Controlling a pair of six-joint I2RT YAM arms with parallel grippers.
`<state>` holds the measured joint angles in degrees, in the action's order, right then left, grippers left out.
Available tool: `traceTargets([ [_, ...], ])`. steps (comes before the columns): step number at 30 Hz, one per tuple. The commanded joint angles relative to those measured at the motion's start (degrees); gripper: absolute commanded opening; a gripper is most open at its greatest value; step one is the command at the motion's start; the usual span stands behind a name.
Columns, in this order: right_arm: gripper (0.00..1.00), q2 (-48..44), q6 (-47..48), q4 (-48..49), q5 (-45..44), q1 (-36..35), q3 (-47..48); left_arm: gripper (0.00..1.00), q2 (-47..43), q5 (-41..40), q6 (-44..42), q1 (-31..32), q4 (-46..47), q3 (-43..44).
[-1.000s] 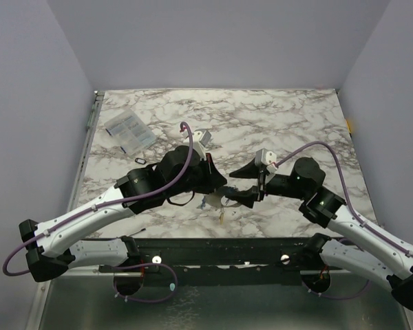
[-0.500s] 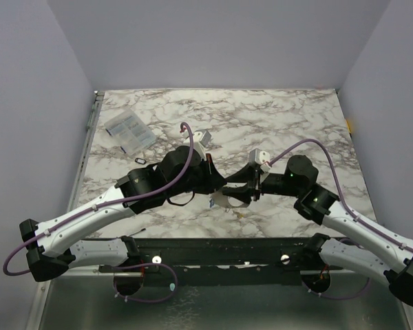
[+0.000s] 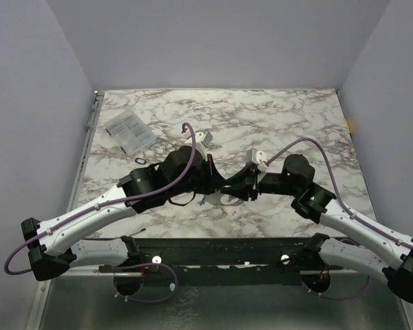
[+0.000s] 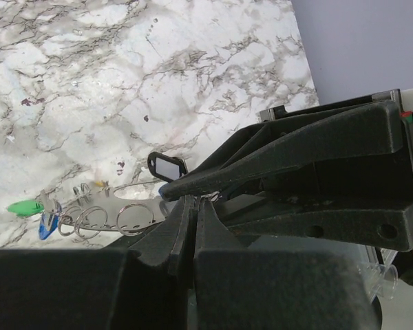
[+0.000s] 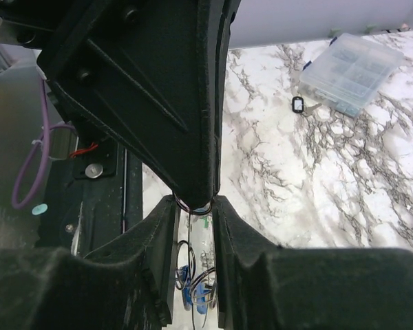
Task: Put the keys on the keyring
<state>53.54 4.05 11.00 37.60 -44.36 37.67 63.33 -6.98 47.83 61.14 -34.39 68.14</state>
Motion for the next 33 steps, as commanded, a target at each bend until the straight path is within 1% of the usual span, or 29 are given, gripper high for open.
traceTargets([
  [1,0.35,0.2,0.7,1.3,0.9,-0.6,1.2,0.0,-0.5,-0.8,0.7,0.1,0.8,1.3],
  [3,0.43,0.1,1.1,0.8,1.0,-0.6,1.1,0.0,-0.5,-0.7,0.7,0.1,0.7,1.4],
  [5,0.46,-0.2,1.3,0.5,0.9,-0.6,1.0,0.0,-0.4,-0.7,0.8,0.1,0.6,1.5],
  [7,0.46,-0.4,1.4,0.3,1.0,-0.7,0.9,0.0,-0.3,-0.7,0.8,0.1,0.6,1.6],
  [10,0.45,-0.5,1.9,-0.1,1.1,-0.7,0.8,0.0,-0.3,-0.6,0.9,0.1,0.6,1.6],
  [11,0.44,-0.5,2.1,-0.5,1.0,-0.8,0.9,0.0,-0.3,-0.6,0.9,0.1,0.5,1.7],
  [13,0.38,-0.5,2.6,-1.0,0.8,-0.7,0.9,0.0,-0.3,-0.5,0.9,0.1,0.5,1.8],
  [15,0.38,-0.3,2.8,-1.3,0.7,-0.8,1.0,0.0,-0.3,-0.4,0.9,0.1,0.5,1.8],
  [20,0.48,0.5,3.1,-1.9,0.4,-0.9,1.2,0.0,-0.3,-0.3,0.9,0.1,0.4,1.9],
  [21,0.49,0.6,3.1,-2.0,0.4,-0.9,1.3,0.0,-0.3,-0.3,0.8,0.1,0.5,1.8],
  [23,0.47,0.8,3.1,-1.9,0.4,-1.0,1.3,0.0,-0.3,-0.3,0.9,0.1,0.4,1.8],
  [28,0.39,1.5,3.3,-2.3,-0.1,-1.2,1.3,0.0,-0.4,-0.4,0.9,0.1,0.4,1.6],
  [33,0.22,1.7,3.1,-1.6,-0.3,-1.3,1.1,0.0,-0.6,-0.4,0.8,0.1,0.4,1.4],
])
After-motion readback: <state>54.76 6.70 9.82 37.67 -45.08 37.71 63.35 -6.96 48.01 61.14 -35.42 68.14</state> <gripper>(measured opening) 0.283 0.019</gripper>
